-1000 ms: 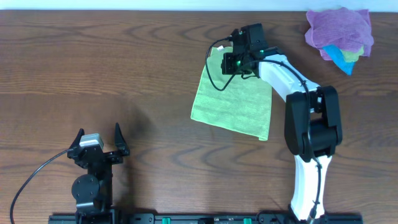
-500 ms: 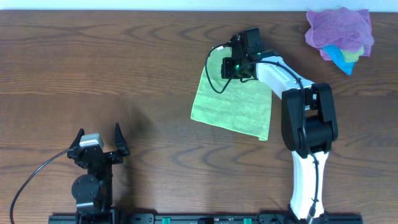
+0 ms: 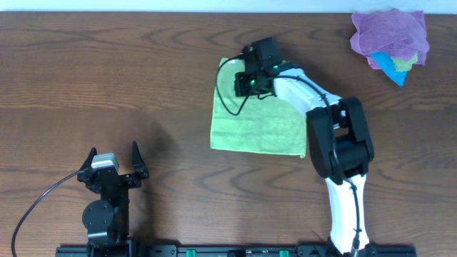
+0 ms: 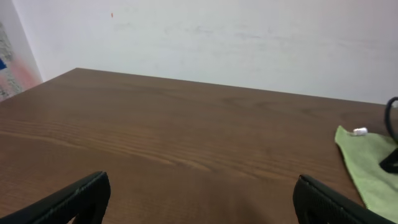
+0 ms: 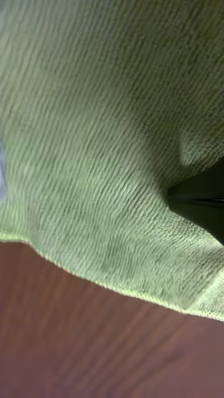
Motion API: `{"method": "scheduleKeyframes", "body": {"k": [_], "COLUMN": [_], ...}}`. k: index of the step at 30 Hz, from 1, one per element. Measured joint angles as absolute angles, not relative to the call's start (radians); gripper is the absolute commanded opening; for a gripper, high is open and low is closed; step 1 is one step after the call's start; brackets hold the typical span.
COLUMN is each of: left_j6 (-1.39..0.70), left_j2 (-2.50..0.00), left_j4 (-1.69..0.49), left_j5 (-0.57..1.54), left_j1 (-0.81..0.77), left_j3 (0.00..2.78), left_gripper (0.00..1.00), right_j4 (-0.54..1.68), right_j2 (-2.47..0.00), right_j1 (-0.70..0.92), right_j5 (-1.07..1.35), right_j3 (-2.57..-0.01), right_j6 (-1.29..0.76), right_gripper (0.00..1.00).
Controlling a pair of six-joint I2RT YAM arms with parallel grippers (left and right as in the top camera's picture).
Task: Fold the cloth
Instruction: 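Pinch the green cloth's top edge and pull it to flatten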
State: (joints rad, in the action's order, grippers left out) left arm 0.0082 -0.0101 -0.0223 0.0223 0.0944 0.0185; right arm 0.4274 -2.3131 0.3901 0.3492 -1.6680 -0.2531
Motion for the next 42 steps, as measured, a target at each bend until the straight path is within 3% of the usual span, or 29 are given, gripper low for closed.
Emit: {"method": "scheduleKeyframes", "body": {"k": [16, 28, 33, 34, 36, 42], "left_j6": [0.008, 0.008, 0.008, 0.008, 0.008, 0.008], "left_j2": [-0.010, -0.010, -0.010, -0.010, -0.010, -0.010], "left_j4": [-0.022, -0.022, -0.022, -0.022, -0.022, -0.022], "left_j5": [0.022, 0.022, 0.022, 0.022, 0.022, 0.022], "left_j1": [0.094, 0.094, 0.094, 0.094, 0.094, 0.094], "left_j3": [0.019, 0.019, 0.019, 0.019, 0.019, 0.019], "left_gripper": [0.95, 0.95, 0.95, 0.95, 0.95, 0.95], "right_j4": [0.438, 0.459, 0.544, 0.561, 0.608, 0.834], "right_j2": [-2.317, -2.340, -2.352, -2.352, -2.352, -2.352], "right_j1": [0.554, 0.474, 0.413, 0.408, 0.405, 0.410], "right_j5": [0.411, 0.467, 0.498, 0.500, 0.498, 0.394], "right_j3": [-1.668, -1.713, -1.812, -1.831, -1.875, -1.995], "right_j6": [-0.252, -0.210, -0.173, -0.162, -0.135, -0.072], "right_gripper": [0.01, 0.01, 0.02, 0.06, 0.01, 0.02]}}
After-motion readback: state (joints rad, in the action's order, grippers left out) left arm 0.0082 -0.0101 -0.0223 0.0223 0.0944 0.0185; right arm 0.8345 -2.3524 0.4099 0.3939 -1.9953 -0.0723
